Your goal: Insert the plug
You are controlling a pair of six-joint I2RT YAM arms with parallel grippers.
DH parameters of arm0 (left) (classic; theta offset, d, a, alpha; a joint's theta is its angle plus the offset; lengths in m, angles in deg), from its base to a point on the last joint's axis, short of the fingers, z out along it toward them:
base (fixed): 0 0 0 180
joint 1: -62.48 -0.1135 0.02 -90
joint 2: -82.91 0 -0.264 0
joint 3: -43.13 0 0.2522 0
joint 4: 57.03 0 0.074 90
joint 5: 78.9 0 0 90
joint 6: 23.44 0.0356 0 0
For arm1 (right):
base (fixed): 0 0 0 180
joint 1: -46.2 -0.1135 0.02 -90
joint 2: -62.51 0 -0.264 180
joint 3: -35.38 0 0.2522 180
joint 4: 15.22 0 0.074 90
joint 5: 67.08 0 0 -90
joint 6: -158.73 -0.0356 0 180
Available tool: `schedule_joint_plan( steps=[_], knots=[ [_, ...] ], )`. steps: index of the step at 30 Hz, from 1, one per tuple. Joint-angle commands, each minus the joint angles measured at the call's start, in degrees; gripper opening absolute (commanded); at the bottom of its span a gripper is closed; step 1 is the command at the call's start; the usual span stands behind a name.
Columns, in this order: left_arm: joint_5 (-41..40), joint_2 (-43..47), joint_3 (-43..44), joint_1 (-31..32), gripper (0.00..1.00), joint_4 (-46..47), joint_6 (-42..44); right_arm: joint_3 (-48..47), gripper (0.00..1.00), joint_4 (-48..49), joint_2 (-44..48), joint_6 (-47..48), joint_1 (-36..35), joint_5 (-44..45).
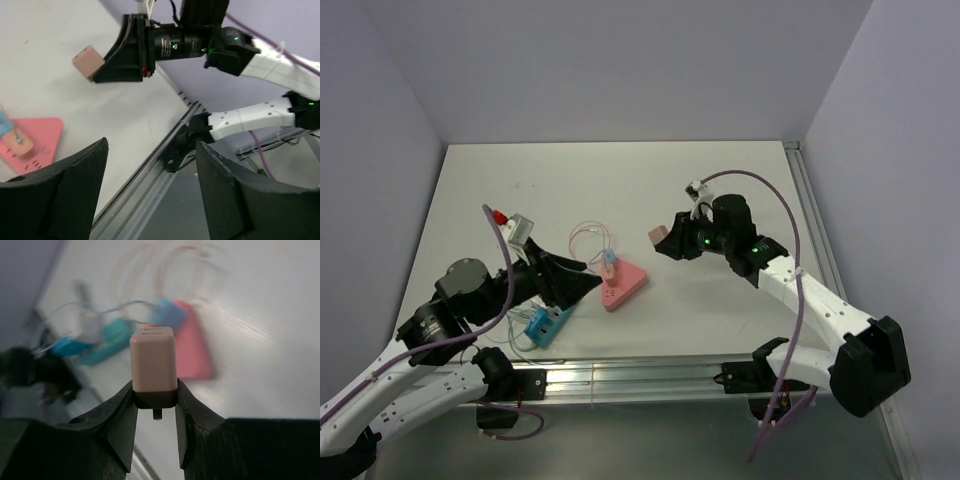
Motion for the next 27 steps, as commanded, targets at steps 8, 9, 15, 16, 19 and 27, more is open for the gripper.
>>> schedule_joint_plan(
  steps=[8, 9, 15, 16, 19, 27],
  knots=[
    [8.5, -2.5, 0.7, 0.1, 0.71, 6.0, 2.3, -3.3, 0.00, 9.0, 3.9, -2.0, -10.2, -49.1],
    [10.3, -2.9, 0.6, 0.1, 0.71, 6.1, 2.4, -3.7, 0.00, 7.9, 3.9, -1.4, -12.5, -50.8],
    [20.6, -5.4, -0.5, 0.1, 0.69, 8.2, 2.3, -4.2, 0.00, 10.3, 5.9, -3.4, -16.9, -54.7],
    [22.0, -5.4, -0.8, 0.1, 0.68, 8.7, 2.3, -4.0, 0.00, 11.9, 6.2, -3.9, -17.0, -55.1],
    [25.4, -5.2, -1.6, 0.1, 0.69, 10.5, 2.1, -4.2, 0.00, 12.4, 6.7, -4.8, -17.0, -55.1],
    [30.2, -6.8, -2.3, 0.1, 0.67, 12.9, 1.6, -6.5, 0.00, 12.5, 4.6, -6.0, -17.5, -50.8]
  ],
)
